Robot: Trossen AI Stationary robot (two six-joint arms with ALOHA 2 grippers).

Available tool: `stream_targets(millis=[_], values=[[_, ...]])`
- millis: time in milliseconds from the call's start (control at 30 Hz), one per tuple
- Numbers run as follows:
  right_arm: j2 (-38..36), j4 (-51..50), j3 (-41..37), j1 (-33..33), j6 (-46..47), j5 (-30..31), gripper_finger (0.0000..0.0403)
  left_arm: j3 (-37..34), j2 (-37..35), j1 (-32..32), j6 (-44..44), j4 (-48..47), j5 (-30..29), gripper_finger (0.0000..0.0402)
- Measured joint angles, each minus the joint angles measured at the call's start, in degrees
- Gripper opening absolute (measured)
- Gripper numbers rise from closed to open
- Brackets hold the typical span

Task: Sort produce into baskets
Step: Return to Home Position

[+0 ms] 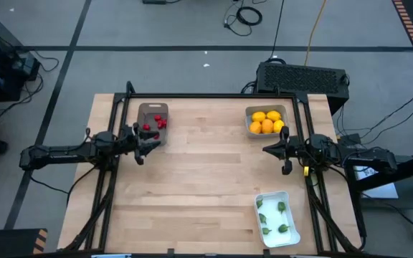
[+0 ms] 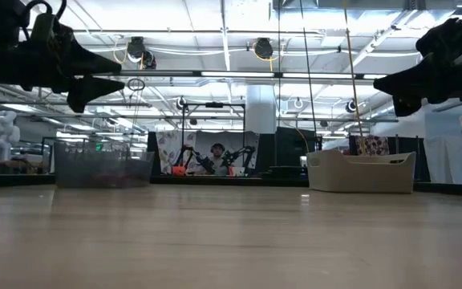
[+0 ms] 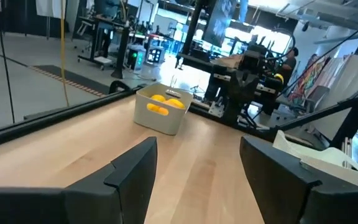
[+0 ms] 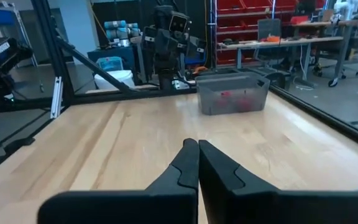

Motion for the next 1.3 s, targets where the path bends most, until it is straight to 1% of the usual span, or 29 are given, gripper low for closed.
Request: stream_targets(millis=[200, 400, 500, 633, 933, 1100, 1300], values=[[0.0, -0.1, 0.0, 0.0, -3.0, 0.2, 0.0, 0.0, 0.0, 0.0, 2.4, -1.9, 0.4, 0.0237], [0.0, -0.2, 0.0, 0.0, -6.9, 0.3, 0.0, 0.0, 0.0, 0.0, 3.2, -9.9, 0.9, 0.0237], [0.0, -0.2, 0.0, 0.0, -8.3, 0.4, 0.0, 0.0, 0.1, 0.0, 1.9, -13.1, 0.5, 0.0237], [0.0, -0.2, 0.0, 0.0, -7.5, 0.4, 0.0, -0.1, 0.0, 0.0, 0.4, -13.1, -0.8, 0.0237], [0.0, -0.2, 0.0, 0.0, -7.2, 0.3, 0.0, -0.1, 0.0, 0.0, 0.4, -13.2, -1.2, 0.0237], [0.0, -0.2, 0.0, 0.0, -2.7, 0.2, 0.0, -0.1, 0.0, 0.0, 0.4, -13.2, -1.2, 0.0237], [0.0, -0.2, 0.0, 0.0, -1.7, 0.2, 0.0, -0.1, 0.0, 0.0, 0.4, -13.2, -1.2, 0.0237]])
